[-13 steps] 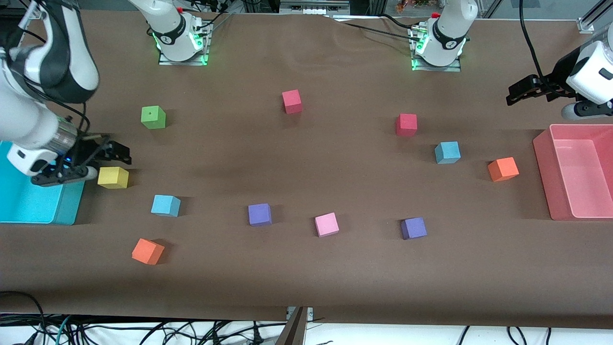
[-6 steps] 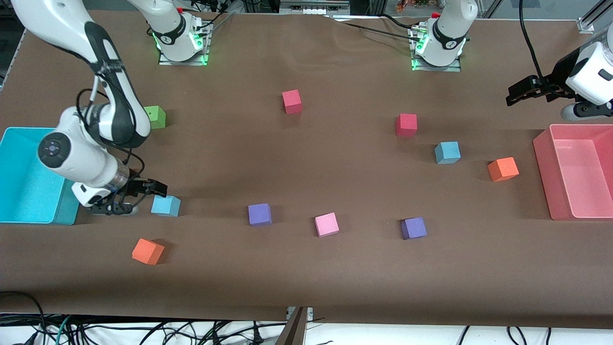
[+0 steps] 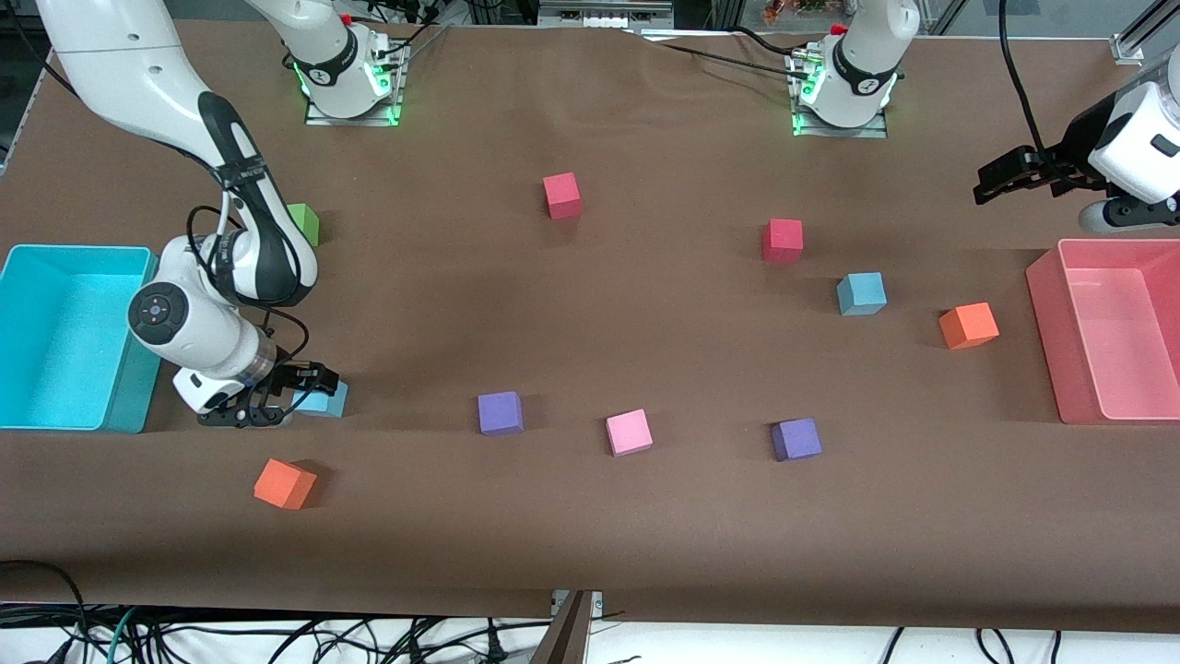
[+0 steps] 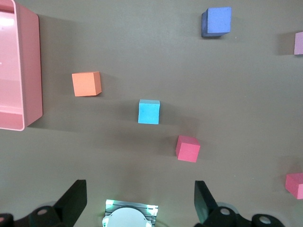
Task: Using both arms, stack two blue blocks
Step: 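Reach the right gripper down and grasp the light blue cube near the yellow cube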
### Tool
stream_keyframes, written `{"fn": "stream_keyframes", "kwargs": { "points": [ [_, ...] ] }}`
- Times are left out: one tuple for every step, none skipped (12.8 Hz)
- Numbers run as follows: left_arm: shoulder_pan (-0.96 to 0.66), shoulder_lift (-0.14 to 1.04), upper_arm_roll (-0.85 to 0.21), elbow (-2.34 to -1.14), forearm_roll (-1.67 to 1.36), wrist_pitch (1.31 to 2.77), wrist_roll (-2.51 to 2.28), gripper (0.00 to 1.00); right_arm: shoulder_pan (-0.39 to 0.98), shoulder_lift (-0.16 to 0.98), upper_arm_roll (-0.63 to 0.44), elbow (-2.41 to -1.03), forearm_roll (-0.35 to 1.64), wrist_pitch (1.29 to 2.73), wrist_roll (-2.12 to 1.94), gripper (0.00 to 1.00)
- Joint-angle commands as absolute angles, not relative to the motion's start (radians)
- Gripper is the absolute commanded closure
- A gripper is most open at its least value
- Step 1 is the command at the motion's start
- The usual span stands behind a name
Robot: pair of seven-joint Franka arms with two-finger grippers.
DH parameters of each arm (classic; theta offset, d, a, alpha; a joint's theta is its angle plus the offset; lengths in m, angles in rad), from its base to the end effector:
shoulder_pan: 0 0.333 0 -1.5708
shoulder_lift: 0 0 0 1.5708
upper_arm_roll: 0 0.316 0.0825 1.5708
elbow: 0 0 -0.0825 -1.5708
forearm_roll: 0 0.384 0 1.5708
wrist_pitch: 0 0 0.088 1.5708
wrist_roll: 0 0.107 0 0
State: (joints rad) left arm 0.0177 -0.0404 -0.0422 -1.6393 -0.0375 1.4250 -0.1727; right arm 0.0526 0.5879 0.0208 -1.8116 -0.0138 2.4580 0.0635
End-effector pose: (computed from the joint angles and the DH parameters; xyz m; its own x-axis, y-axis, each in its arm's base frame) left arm 0.5237 -0.0177 0.6032 0.9739 0.1429 -0.1765 0.1461 -0.9892 0.0055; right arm 0.6567 0.0473 0.2213 0.9982 0.0163 0.0584 0.0167 -0.9998 -0.0059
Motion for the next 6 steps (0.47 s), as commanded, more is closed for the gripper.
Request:
{"fn": "stream_keyframes", "kwargs": {
  "points": [
    [0.012,-0.029,-0.040,-1.614,-0.015,1.413,-0.173,0.00,0.063,0.627,0.011,-1.796,-0.032,2.497,0.081,0.05],
    [0.012,-0.029,-0.040,-1.614,-0.015,1.413,-0.173,0.00,0.064,0.635,0.011,-1.796,-0.032,2.497,0.081,0.27],
    [0.012,-0.029,-0.040,-1.614,-0.015,1.413,-0.173,0.00,0.064,0.635,0.011,-1.793,-0.032,2.496,0.075,0.58],
    [0.012,-0.029,-0.040,-1.614,-0.015,1.413,-0.173,0.00,0.066,0.631,0.011,-1.790,-0.029,2.493,0.072,0.72],
    [0.012,-0.029,-0.040,-1.614,-0.015,1.413,-0.173,0.00,0.067,0.621,0.011,-1.786,-0.031,2.487,0.072,0.73],
    [0.012,-0.029,-0.040,-1.614,-0.015,1.413,-0.173,0.00,0.077,0.608,0.012,-1.784,-0.031,2.476,0.074,0.73]
  ]
}}
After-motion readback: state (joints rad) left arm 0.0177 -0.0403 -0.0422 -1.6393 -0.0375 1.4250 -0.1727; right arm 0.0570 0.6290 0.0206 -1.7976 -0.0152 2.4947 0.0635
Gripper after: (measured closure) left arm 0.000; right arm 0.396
